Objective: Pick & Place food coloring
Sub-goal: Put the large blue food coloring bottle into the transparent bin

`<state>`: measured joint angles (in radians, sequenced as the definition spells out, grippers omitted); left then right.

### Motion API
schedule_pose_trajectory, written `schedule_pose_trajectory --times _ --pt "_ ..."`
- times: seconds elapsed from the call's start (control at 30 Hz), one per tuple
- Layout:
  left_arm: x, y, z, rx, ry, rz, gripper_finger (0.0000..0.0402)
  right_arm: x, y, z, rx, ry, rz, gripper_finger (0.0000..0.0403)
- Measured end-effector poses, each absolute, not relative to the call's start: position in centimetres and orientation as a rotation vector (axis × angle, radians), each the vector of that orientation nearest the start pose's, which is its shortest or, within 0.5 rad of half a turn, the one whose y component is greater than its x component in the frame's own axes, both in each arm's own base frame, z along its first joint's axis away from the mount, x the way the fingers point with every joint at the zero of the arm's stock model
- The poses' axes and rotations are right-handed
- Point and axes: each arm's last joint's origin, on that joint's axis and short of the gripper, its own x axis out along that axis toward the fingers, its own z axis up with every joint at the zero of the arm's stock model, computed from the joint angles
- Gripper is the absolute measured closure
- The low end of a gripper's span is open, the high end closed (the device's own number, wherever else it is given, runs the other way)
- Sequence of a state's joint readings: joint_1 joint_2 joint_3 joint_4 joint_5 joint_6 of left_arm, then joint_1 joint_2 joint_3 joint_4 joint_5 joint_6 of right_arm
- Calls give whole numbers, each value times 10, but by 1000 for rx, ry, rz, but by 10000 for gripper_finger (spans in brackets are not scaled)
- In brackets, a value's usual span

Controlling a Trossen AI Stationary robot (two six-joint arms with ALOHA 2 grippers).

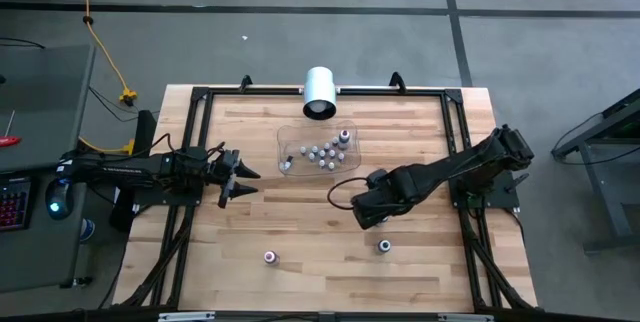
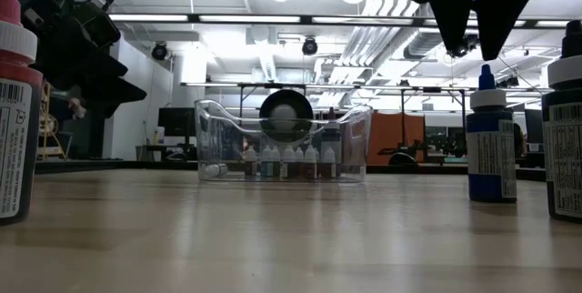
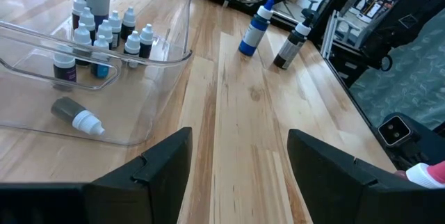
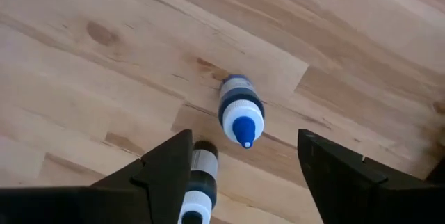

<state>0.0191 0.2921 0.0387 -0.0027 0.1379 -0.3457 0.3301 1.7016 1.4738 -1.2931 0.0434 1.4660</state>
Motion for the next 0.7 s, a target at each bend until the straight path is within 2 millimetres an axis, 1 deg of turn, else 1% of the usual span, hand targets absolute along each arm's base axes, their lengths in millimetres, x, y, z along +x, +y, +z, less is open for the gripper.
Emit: schedule_pose_trajectory --times 0.17,0.27,0.33,0.43,0.53,0.7 --pt "113 -2 152 -363 274 -73 167 294 99 266 935 1362 -879 146" --pt "113 -2 152 -363 274 -72 167 293 97 252 983 1389 -878 145" --pt "113 -2 152 -364 274 -73 167 295 96 241 1013 1375 -856 145" --pt "113 -2 152 -363 274 -73 167 296 93 231 1038 1347 -844 145" --pt "113 -2 152 -363 274 -73 167 296 91 225 1046 1338 -845 145" --pt "113 -2 152 -363 274 -73 167 290 90 224 1043 1368 -858 146"
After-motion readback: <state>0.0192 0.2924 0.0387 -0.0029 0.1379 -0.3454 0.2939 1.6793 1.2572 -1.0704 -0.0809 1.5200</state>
